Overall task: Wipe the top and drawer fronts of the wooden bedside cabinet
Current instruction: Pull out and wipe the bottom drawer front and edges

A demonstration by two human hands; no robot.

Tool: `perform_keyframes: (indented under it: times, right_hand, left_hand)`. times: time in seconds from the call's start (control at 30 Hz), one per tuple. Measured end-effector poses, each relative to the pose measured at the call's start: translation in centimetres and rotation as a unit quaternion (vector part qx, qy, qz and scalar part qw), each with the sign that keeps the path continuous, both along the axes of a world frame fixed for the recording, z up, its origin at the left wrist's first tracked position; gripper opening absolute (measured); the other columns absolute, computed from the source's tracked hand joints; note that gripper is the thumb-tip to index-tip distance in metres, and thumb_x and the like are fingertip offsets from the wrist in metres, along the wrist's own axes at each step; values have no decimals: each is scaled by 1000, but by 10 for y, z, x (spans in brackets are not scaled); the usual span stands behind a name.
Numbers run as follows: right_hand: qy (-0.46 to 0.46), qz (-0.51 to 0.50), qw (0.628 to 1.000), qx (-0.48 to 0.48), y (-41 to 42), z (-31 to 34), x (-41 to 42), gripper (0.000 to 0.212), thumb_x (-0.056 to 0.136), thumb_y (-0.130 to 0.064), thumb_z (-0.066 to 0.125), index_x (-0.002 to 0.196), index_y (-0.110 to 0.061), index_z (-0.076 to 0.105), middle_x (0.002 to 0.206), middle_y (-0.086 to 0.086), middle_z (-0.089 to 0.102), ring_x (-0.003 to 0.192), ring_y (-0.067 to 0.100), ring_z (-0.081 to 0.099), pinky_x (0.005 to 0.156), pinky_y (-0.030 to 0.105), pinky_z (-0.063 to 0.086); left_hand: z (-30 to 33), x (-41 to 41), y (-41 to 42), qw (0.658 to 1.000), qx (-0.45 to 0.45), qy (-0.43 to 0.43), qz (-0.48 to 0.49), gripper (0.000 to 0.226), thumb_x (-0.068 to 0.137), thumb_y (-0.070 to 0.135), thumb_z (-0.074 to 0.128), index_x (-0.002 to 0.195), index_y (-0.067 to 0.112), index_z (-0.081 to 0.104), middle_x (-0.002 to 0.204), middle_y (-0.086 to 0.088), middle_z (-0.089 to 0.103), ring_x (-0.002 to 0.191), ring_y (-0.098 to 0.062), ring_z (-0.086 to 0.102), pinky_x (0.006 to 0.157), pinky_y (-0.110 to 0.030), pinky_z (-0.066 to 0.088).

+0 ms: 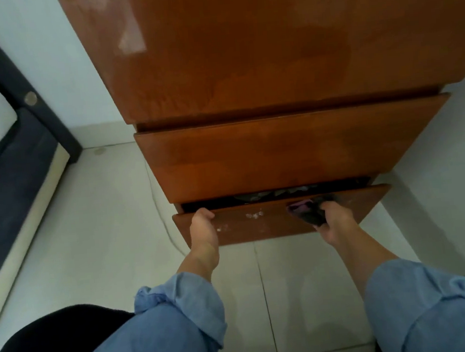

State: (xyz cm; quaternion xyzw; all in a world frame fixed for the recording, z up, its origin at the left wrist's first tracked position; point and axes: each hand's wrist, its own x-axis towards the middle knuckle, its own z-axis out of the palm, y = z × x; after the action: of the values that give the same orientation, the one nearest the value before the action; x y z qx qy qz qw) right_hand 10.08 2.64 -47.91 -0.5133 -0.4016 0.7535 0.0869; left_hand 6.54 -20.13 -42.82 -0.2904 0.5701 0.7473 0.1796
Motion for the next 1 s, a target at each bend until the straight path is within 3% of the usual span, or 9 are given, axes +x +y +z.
perform_keyframes:
  times: [0.13, 0.3, 0.37, 0.47, 0.6, 0.7, 0.8, 0.9, 1.0]
  right_hand:
    - [-23, -5, 1000, 15, 1, -6, -16, 27, 93, 4, 44, 119, -6, 49, 121, 20, 57, 103, 37, 60, 84, 43, 52]
    - [9, 37, 999, 35, 8, -8, -31, 13, 94, 3, 43, 98, -7, 51, 105, 16, 53, 73, 29, 55, 55, 38, 47]
    - [21, 37, 999, 33, 9, -17, -28, 23, 93, 2, 46, 115, -4, 51, 110, 18, 54, 76, 29, 57, 53, 36, 46]
    - [62, 15, 998, -12, 11, -32, -16, 38, 92, -1, 48, 130, -7, 44, 115, 19, 56, 90, 34, 60, 60, 38, 53]
    - [102, -54, 991, -68, 20, -43, 7, 23, 92, -2, 43, 109, -12, 56, 100, 13, 60, 77, 29, 60, 52, 31, 52]
    - [112, -118, 984, -66, 35, -44, 24, 17, 95, -13, 41, 96, -11, 58, 83, 10, 61, 68, 28, 59, 52, 32, 50]
    - [136, -181, 972, -60, 55, -37, 25, 38, 98, -33, 29, 79, -15, 56, 57, 2, 53, 46, 20, 51, 46, 21, 43]
    - [139, -230, 963, -32, 62, -31, 2, 30, 95, -28, 31, 89, -17, 58, 88, 9, 60, 70, 25, 59, 57, 33, 55]
    - [39, -245, 965, 85, 52, -29, -26, 39, 97, -12, 41, 133, -26, 43, 144, 9, 33, 121, 30, 47, 98, 48, 48]
  left_hand:
    - [-1, -7, 3, 1000, -19, 18, 0, 25, 84, 4, 38, 65, 19, 35, 56, 1, 39, 46, -14, 43, 47, -21, 35]
    - [-9, -22, 9, 999, -43, 14, 7, 23, 82, 4, 38, 63, 19, 37, 63, 2, 39, 57, -18, 37, 55, -28, 31]
    - [-23, -22, 13, 996, -89, 26, 5, 24, 83, 7, 40, 62, 18, 43, 63, 0, 43, 62, -21, 41, 65, -30, 36]
    - [-38, -12, 23, 971, -218, 72, -73, 34, 90, 25, 39, 110, 14, 63, 93, -8, 60, 89, -29, 51, 81, -35, 36]
    - [-40, 7, 32, 799, -493, 137, -316, 31, 89, 19, 48, 113, 12, 66, 111, -14, 66, 100, -34, 60, 79, -30, 42]
    - [-41, 9, 47, 637, -584, 231, -448, 40, 87, 22, 48, 125, 19, 62, 125, -5, 61, 114, -26, 57, 94, -30, 47]
    - [-45, 5, 61, 526, -592, 375, -483, 66, 86, 23, 49, 149, 18, 31, 154, 1, 30, 141, -18, 28, 114, -35, 25]
    - [-49, 3, 70, 432, -617, 424, -503, 79, 88, 28, 46, 154, 16, 5, 162, 1, 5, 148, -15, 7, 121, -36, 2]
    - [-58, -3, 67, 411, -640, 395, -515, 88, 87, 30, 46, 152, 16, -12, 162, 1, -4, 149, -16, -2, 121, -41, -4]
